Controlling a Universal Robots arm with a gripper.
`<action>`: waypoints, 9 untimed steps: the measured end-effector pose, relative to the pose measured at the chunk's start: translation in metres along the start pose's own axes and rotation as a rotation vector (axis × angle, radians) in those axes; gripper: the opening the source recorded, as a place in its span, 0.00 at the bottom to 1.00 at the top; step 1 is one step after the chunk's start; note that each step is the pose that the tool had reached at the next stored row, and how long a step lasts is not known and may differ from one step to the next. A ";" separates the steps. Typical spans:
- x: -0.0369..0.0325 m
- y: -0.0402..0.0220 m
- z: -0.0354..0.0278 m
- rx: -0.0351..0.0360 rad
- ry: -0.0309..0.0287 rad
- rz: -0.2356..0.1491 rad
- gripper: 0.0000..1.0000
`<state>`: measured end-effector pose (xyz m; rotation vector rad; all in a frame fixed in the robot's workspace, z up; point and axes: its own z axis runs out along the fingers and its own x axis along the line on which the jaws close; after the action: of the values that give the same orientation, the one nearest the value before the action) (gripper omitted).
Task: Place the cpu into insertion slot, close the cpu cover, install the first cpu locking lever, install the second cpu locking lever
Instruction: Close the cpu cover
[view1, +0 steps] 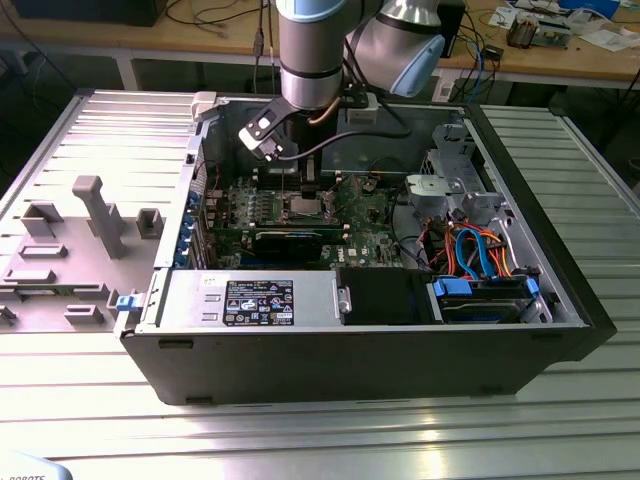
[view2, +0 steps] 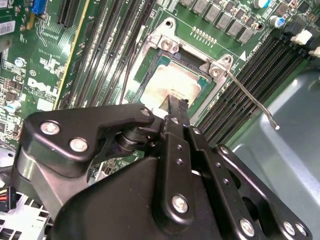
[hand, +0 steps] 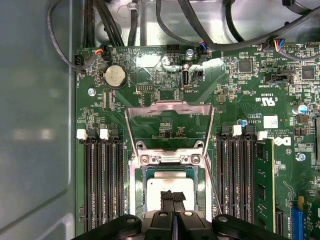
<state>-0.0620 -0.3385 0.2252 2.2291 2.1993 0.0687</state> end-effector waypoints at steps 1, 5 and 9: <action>0.0003 0.0000 -0.0008 -0.0001 -0.0030 0.000 0.11; 0.0008 0.0001 -0.0048 0.0008 -0.0138 0.000 0.11; 0.0007 0.0002 -0.0053 0.0011 -0.0176 -0.001 0.11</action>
<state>-0.0620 -0.3379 0.2305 2.2207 2.1918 0.0477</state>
